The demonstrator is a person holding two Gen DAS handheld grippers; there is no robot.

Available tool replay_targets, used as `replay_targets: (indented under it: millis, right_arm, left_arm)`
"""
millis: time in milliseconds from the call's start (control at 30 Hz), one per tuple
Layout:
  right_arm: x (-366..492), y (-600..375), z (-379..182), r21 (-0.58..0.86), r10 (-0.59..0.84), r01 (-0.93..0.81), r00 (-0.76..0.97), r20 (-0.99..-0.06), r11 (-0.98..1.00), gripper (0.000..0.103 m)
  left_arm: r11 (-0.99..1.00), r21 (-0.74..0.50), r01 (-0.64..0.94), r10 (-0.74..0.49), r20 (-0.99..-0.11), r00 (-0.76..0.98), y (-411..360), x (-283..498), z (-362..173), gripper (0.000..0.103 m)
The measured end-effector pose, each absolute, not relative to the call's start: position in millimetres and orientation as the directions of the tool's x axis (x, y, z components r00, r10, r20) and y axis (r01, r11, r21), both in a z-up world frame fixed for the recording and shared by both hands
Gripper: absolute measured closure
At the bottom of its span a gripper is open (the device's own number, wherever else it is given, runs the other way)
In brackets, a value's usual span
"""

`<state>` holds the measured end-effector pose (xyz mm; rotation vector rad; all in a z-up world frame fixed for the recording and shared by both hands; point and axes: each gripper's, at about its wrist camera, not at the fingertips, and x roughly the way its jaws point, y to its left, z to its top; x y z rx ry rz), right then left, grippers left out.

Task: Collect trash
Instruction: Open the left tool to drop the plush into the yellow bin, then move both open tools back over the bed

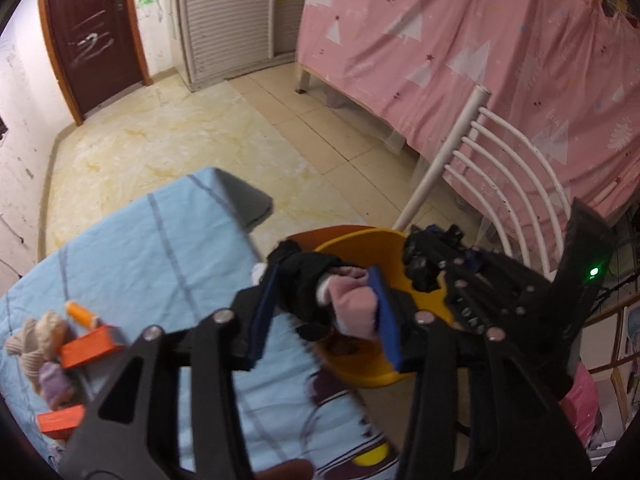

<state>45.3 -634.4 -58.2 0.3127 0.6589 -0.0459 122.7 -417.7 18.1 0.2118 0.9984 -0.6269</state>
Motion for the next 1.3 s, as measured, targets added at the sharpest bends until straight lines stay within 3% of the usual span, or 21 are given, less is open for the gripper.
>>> replay_targets:
  millis: [167,233,300,367,1100,1200,1300]
  right_arm:
    - [38.1,-647.4,-69.6,0.278,0.036,0.178,0.783,-0.621,0.944,0.091]
    - [37.4,-649.5,-72.2,0.279,0.032,0.185,0.781,-0.624,0.942,0.079]
    - [35.6,-650.3,-73.7,0.282,0.027,0.191,0.784,-0.62,0.94,0.043]
    - [36.9,-650.3,-74.0,0.284,0.029,0.188,0.787,-0.616,0.94,0.035]
    - [71.8,-570.2,-34.5,0.227,0.1,0.05,0.793,-0.601,0.973,0.028]
    - [79.1,-552.0,-29.9,0.213,0.118,0.017,0.788,-0.605,0.977,0.028]
    - [85.9,-533.3,-25.4,0.2,0.136,-0.015,0.783,-0.606,0.98,0.028]
  left_arm:
    - [0.801,-0.09,0.591,-0.383,-0.837,0.391,-441.0,119.5,14.7,0.048]
    - [0.8,-0.086,0.594,-0.383,-0.836,0.394,-443.9,118.8,15.2,0.048]
    - [0.8,-0.089,0.593,-0.382,-0.837,0.391,-442.6,118.2,15.8,0.048]
    - [0.803,-0.088,0.59,-0.381,-0.836,0.395,-442.4,118.7,16.4,0.048]
    - [0.871,-0.138,0.472,-0.378,-0.803,0.461,-338.7,144.2,45.9,0.047]
    - [0.887,-0.134,0.442,-0.361,-0.799,0.482,-314.7,149.0,48.0,0.04]
    - [0.905,-0.109,0.411,-0.325,-0.799,0.505,-287.4,154.3,48.1,0.04]
